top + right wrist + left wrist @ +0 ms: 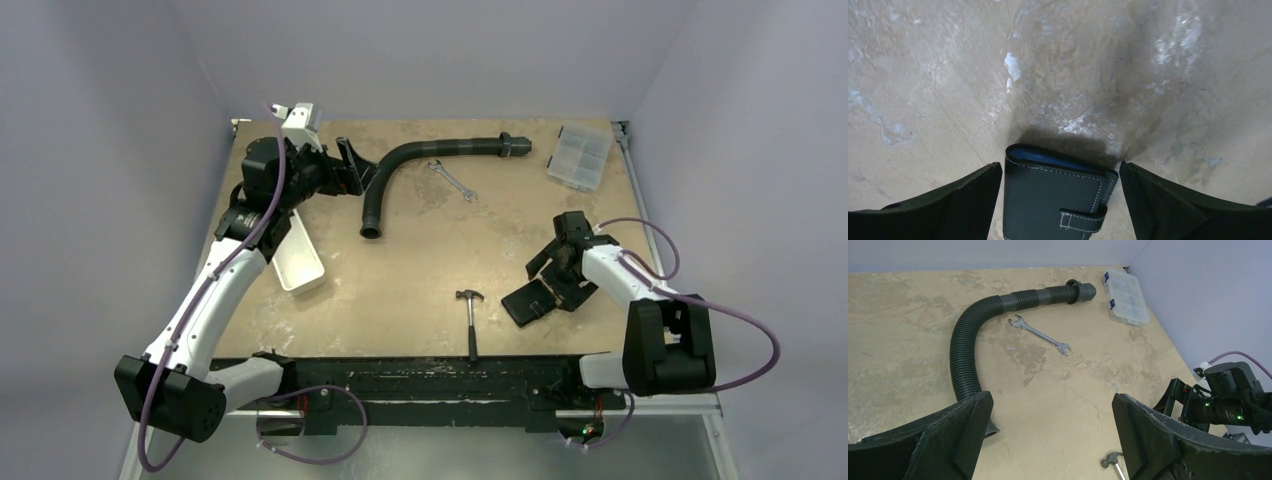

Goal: Put the credit cards into the card holder
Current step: Pick up the card holder from the center of the board, then open the card holder at the center of the board.

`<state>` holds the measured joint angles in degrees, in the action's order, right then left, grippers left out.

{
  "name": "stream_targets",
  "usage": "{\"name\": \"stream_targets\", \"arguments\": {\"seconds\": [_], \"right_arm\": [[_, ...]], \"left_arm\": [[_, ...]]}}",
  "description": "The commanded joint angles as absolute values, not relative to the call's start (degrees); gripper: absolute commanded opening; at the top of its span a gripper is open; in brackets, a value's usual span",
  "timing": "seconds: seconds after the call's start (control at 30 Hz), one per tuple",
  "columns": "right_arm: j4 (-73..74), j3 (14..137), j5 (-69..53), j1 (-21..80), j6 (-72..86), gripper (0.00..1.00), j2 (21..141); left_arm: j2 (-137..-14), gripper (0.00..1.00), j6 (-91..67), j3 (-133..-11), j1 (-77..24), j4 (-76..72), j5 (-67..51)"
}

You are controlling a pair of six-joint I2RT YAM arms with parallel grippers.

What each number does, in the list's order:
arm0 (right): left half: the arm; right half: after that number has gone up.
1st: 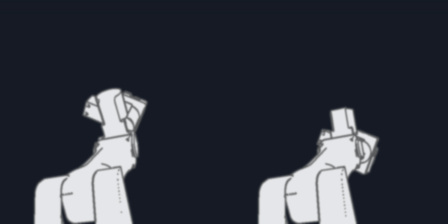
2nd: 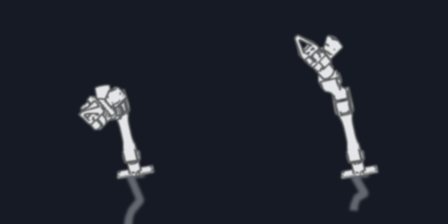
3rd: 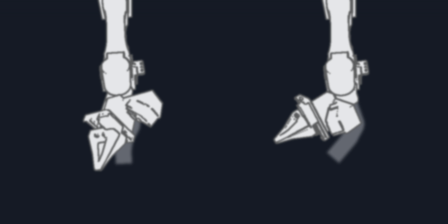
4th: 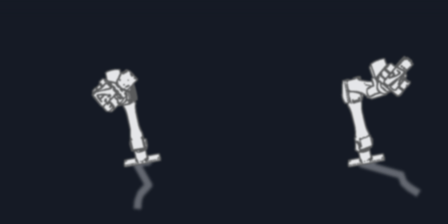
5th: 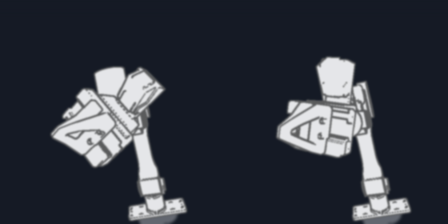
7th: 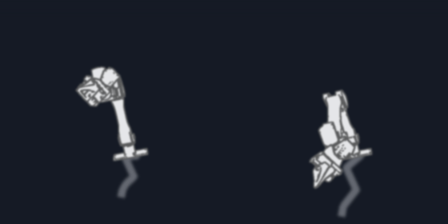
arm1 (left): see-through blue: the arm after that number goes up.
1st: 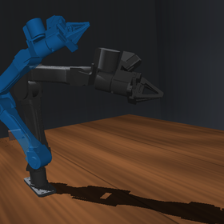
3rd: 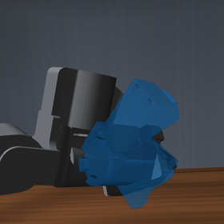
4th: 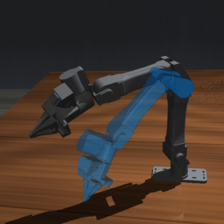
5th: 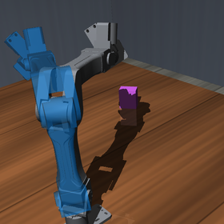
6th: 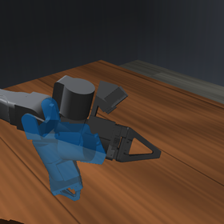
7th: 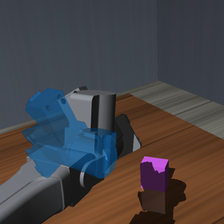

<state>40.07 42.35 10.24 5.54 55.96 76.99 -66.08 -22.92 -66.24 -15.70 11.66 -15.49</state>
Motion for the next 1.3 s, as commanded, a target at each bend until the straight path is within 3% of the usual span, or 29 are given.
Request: {"name": "stream_targets", "arguments": {"seconds": [0.0, 0.17, 0.2, 0.27, 0.3, 0.4, 0.47, 0.67, 0.87, 1.03, 1.27], "right_arm": [[30.5, 39.4, 5.0, 8.5, 55.1, 0.99, 74.4], [25.3, 34.9, 2.5, 10.2, 58.2, 0.95, 72.8], [24.3, 33.9, 2.3, 10.2, 58.2, 0.90, 72.4], [21.8, 31.9, 2.2, 10.3, 57.8, 0.65, 70.8], [20.8, 31.1, 2.2, 10.3, 57.7, 0.59, 70.1], [19.6, 30.1, 2.6, 10.3, 56.6, 0.55, 69.0], [19.6, 30.3, 3.0, 10.4, 55.0, 0.37, 68.8], [17.8, 30.8, 0.8, 10.4, 50.9, 0.04, 66.3], [13.8, 32.1, -4.9, 10.3, 43.0, 0.00, 58.8], [14.6, 37.5, -13.1, 10.4, 34.7, 0.00, 59.2], [18.7, 44.6, -17.1, 11.1, 41.5, 0.00, 60.2]], "left_arm": [[-65.5, 1.00, -22.2, -65.1, -15.3, 10.1, -18.2], [-65.7, 1.00, -22.9, -64.5, -15.3, 9.3, -19.4], [-65.7, 1.00, -22.9, -64.5, -15.3, 9.2, -19.4], [-65.9, 1.00, -23.1, -64.4, -15.3, 9.1, -19.6], [-66.0, 1.00, -23.2, -64.3, -15.3, 8.9, -19.8], [-66.5, 1.00, -23.6, -64.2, -15.3, 8.6, -20.6], [-66.7, 1.00, -23.7, -64.2, -15.3, 8.5, -20.7], [-67.5, 1.00, -24.0, -63.7, -15.3, 8.1, -20.9], [-69.7, 1.00, -25.8, -62.0, -15.4, 5.8, -23.5], [-73.5, 1.00, -26.5, -61.6, -18.2, 4.9, -24.6], [-75.7, 1.00, -21.7, -60.4, -41.7, 9.0, -4.4]]}}
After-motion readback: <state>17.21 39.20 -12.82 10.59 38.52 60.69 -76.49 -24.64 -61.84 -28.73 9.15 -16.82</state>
